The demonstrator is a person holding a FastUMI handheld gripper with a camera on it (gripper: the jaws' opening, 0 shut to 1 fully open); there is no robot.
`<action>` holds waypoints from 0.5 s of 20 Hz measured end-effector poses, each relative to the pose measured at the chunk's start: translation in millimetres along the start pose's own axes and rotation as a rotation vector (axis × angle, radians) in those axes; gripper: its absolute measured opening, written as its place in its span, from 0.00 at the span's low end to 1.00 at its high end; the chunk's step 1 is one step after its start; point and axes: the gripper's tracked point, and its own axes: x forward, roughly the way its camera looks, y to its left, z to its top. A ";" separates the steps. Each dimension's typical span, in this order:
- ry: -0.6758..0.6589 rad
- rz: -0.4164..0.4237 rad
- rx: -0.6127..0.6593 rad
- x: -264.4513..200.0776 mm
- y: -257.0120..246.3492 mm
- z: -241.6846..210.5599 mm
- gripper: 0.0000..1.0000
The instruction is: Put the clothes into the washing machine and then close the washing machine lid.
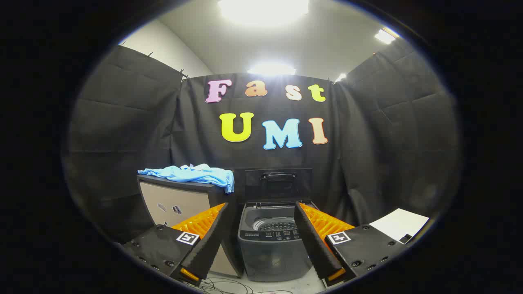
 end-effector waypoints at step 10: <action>0.012 -0.002 -0.005 -5.1 11.8 -6.2 0.98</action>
